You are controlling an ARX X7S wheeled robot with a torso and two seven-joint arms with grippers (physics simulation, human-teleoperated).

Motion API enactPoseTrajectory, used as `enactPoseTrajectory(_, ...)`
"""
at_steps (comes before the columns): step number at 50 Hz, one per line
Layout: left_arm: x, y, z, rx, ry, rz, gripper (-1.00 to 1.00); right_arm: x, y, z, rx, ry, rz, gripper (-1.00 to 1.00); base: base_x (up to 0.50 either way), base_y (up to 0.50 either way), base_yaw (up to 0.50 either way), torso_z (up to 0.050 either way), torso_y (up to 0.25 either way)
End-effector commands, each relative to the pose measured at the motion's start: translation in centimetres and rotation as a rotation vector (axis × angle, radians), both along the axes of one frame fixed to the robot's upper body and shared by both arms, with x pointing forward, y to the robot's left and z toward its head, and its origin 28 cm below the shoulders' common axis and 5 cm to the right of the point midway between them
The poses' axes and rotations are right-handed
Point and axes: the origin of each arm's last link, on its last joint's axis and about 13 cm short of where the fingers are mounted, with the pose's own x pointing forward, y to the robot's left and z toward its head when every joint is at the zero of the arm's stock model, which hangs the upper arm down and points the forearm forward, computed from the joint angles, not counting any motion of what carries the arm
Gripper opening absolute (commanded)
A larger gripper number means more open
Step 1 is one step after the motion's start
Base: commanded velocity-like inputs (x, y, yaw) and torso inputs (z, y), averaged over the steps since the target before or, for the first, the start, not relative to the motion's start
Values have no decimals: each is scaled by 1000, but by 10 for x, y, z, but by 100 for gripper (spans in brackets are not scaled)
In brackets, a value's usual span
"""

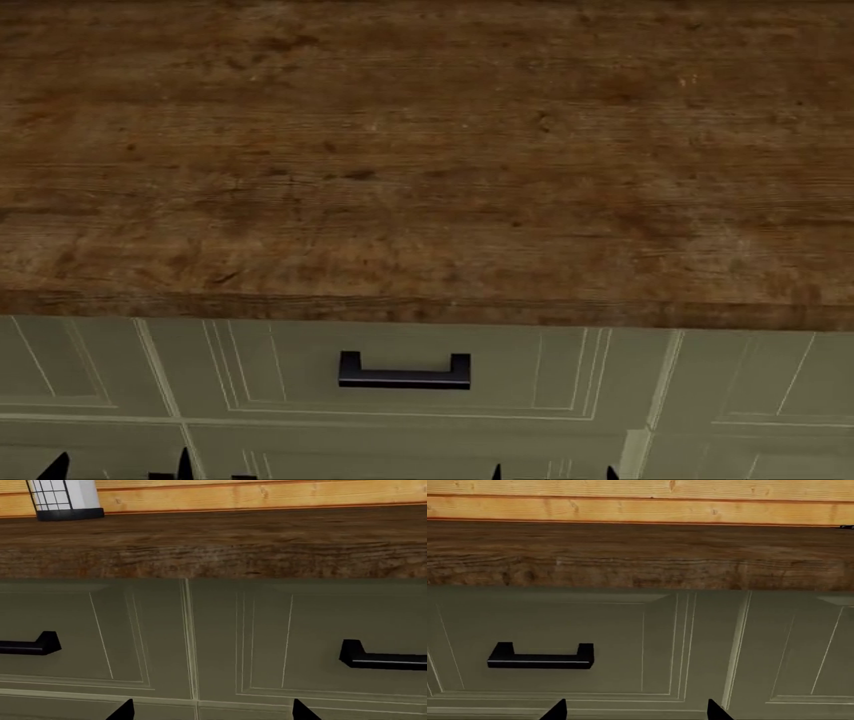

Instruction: Navigate to the stove.

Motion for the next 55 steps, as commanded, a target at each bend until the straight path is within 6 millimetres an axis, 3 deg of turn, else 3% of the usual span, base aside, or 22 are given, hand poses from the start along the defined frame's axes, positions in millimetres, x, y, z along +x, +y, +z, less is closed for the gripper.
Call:
enactPoseTrajectory(1,-2,-1,0,-6,-33,-28,100,1,0,1,8,2,2,100,-4,-500,0,0,0)
enactPoseTrajectory(55,-3,-2,0,-5,-34,-29,100,1,0,1,8,3,4,100,-9,-500,0,0,0)
